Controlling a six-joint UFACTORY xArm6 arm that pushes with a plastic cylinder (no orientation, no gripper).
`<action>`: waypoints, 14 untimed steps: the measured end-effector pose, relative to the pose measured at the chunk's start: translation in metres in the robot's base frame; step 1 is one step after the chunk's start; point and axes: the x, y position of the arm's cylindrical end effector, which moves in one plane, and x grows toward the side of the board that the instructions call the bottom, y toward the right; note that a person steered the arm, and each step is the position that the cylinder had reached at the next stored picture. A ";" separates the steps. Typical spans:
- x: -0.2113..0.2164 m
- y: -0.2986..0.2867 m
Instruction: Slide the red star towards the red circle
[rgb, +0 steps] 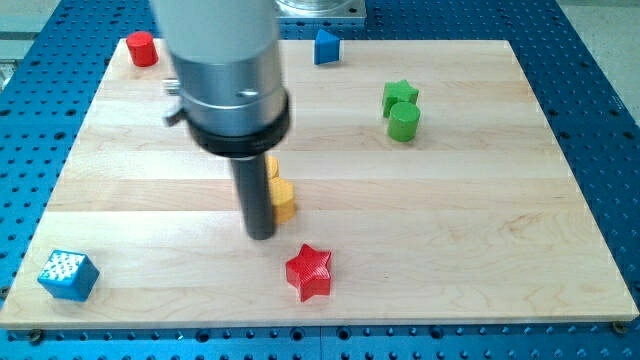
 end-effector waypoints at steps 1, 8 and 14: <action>0.003 0.088; 0.079 0.062; 0.033 -0.068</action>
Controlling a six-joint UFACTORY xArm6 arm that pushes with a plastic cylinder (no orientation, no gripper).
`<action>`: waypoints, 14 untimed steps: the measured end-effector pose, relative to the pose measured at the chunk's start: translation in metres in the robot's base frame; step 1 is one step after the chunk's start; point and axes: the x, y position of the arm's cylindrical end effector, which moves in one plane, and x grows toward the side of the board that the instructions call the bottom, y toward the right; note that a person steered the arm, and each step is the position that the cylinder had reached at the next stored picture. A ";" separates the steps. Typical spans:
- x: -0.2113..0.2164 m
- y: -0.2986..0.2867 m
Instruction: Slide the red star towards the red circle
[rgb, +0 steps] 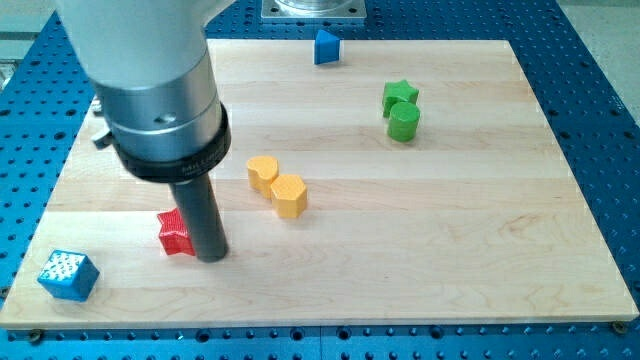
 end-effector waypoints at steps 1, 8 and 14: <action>0.006 -0.037; -0.058 -0.076; -0.196 -0.012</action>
